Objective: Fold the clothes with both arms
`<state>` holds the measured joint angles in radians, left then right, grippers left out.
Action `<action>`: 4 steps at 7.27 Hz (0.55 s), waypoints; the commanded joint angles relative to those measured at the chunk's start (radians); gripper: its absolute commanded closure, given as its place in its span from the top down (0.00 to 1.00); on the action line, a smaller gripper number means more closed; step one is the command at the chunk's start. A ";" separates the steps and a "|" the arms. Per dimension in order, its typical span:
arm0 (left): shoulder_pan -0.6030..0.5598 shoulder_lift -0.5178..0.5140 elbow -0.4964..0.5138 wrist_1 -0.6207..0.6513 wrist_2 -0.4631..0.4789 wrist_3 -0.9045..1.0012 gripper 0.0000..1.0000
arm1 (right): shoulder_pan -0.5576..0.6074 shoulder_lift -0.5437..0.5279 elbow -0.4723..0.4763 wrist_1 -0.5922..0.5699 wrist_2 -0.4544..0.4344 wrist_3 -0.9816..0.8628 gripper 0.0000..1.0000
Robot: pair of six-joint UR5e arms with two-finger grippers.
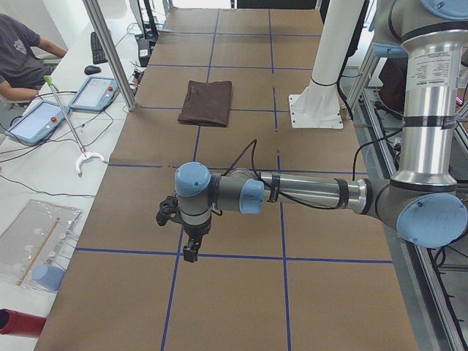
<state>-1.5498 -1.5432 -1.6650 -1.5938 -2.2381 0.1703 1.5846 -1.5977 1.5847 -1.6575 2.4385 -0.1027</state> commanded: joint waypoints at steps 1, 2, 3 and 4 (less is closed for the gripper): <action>0.001 0.002 0.005 0.000 -0.002 -0.006 1.00 | 0.000 -0.001 0.000 0.001 -0.012 0.000 1.00; 0.001 0.000 0.014 0.000 0.000 -0.035 1.00 | 0.000 -0.001 0.000 0.001 -0.013 0.001 1.00; 0.001 0.000 0.013 -0.005 0.002 -0.099 1.00 | 0.000 0.002 0.000 0.001 -0.015 0.003 1.00; 0.001 0.000 0.016 -0.009 0.000 -0.133 1.00 | 0.000 0.004 -0.002 0.001 -0.016 0.003 1.00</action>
<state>-1.5493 -1.5430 -1.6522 -1.5979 -2.2375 0.0874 1.5846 -1.5961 1.5841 -1.6567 2.4243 -0.1004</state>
